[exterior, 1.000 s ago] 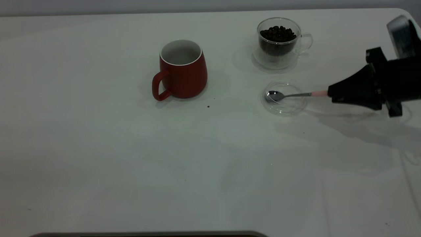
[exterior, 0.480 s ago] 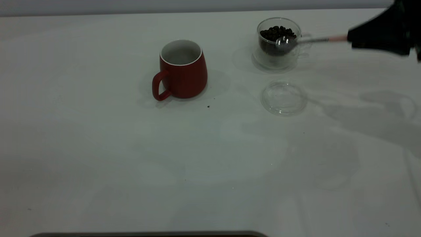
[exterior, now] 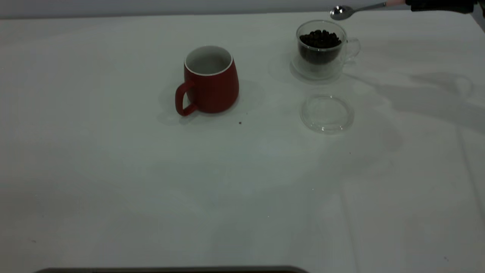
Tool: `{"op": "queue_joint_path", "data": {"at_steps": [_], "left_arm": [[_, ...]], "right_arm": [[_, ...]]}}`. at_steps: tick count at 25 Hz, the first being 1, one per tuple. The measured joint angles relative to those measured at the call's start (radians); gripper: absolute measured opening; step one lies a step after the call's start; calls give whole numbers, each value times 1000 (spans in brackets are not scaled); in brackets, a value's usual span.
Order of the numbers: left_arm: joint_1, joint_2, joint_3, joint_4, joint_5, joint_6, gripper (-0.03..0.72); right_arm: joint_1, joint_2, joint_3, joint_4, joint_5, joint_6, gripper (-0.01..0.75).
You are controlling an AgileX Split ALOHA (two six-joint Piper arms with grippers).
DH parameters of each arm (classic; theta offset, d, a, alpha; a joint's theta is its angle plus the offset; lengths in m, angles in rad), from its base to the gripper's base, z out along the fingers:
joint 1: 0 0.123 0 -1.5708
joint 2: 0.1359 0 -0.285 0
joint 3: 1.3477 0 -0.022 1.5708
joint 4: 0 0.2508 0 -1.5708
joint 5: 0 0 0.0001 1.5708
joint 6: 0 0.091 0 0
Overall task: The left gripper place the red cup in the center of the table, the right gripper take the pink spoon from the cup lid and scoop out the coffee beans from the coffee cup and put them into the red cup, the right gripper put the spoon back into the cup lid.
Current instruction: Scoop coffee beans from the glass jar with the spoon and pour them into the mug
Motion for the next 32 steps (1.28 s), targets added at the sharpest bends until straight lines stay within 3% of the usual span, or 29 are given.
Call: {"op": "queue_joint_path", "data": {"at_steps": [14,32], "left_arm": [[0,0,0,0,0,0,492],[0,0,0,0,0,0,492]], "right_arm": [[66,207,-232,-57,-18,71,114],[66,246,-248,-82,52,344,114]]}}
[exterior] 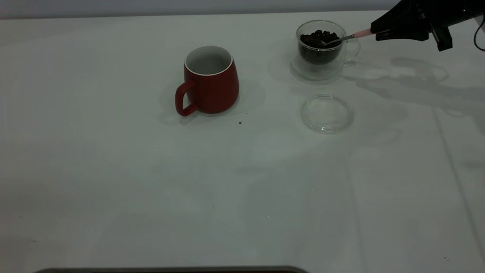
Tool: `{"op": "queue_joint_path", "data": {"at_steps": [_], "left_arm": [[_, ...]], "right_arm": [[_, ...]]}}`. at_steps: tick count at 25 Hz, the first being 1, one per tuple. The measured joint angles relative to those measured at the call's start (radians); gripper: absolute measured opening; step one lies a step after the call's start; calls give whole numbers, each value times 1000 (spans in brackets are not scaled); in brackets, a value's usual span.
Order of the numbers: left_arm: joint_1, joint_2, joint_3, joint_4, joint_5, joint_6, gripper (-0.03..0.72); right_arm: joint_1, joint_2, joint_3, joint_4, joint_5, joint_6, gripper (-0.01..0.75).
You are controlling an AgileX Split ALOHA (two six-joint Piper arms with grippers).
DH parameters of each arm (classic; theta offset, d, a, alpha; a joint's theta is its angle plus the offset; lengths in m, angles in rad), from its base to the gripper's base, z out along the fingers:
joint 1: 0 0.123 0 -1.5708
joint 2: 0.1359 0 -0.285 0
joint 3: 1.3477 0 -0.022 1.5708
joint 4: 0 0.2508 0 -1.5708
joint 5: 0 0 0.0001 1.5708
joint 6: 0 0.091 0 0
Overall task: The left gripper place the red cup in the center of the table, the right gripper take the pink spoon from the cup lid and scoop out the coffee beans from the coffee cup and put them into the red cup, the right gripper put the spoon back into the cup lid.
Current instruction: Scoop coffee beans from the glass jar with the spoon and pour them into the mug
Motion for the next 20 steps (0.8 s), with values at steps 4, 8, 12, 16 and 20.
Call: {"op": "queue_joint_path", "data": {"at_steps": [4,8,12,16,20], "left_arm": [[0,0,0,0,0,0,492],[0,0,0,0,0,0,492],[0,0,0,0,0,-1,492],[0,0,0,0,0,-1,492],[0,0,0,0,0,-1,492]], "right_arm": [[-5,0,0,15,6,46,114],[-30,0,0,29,27,71,114],[-56,4,0,34,66,93,114],[-66,39,0,80,121,93,114],[-74,63,0,118,160,64,114]]}}
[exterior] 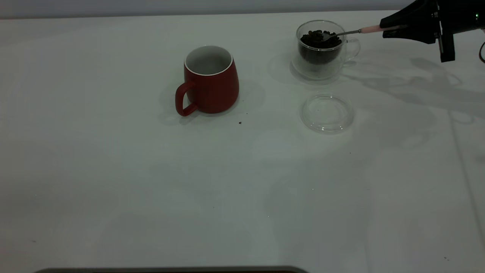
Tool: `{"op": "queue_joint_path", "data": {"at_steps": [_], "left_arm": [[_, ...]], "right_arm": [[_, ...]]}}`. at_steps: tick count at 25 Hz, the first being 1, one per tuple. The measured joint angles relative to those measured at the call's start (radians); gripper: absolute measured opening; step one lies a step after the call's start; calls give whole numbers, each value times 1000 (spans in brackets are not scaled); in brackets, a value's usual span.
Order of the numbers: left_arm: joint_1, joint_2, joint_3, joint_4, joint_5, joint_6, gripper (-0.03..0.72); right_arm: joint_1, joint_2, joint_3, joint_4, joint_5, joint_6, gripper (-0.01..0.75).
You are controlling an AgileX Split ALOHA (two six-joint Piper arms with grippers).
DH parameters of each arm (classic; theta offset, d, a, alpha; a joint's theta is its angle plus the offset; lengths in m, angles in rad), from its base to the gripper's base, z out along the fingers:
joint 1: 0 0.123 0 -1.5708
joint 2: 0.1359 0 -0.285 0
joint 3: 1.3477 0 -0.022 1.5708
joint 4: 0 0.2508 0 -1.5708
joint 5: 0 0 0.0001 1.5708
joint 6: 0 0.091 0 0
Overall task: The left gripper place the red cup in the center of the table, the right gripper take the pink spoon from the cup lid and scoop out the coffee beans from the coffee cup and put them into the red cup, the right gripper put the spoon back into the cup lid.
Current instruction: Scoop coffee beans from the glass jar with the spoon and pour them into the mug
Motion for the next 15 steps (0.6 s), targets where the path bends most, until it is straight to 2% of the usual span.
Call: {"op": "queue_joint_path", "data": {"at_steps": [8,15], "left_arm": [[0,0,0,0,0,0,492],[0,0,0,0,0,0,492]], "right_arm": [[-21,0,0,19,77,-34,114],[-29,1,0,30,85,-89,114]]}}
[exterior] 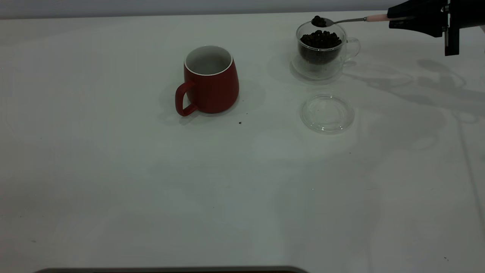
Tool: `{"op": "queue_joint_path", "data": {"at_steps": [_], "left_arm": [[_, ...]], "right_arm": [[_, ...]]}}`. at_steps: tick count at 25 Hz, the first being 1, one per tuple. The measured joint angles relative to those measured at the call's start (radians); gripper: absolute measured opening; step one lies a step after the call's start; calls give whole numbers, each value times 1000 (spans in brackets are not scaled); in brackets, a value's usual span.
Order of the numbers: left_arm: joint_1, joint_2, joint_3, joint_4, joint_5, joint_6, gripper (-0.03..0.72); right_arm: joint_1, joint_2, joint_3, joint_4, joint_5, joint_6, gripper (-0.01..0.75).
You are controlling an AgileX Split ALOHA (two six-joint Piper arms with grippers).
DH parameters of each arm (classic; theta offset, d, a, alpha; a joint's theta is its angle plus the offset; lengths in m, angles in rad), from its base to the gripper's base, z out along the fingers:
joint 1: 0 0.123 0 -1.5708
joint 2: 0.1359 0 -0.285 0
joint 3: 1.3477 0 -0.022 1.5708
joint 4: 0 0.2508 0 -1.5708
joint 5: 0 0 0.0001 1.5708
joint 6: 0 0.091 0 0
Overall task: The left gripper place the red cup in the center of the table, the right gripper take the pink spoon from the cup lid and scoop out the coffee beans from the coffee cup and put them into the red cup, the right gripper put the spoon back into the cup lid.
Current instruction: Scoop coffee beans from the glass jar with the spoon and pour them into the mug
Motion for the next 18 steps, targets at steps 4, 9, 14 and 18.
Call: {"op": "queue_joint_path", "data": {"at_steps": [4,9,14,18], "left_arm": [[0,0,0,0,0,0,492],[0,0,0,0,0,0,492],[0,0,0,0,0,0,492],[0,0,0,0,0,0,492]], "right_arm": [[16,0,0,16,0,-20,114],[85,0,-1,46,0,-20,114],[173,0,-1,67,1,-20,114],[244,0,-1,76,1,-20,114]]}}
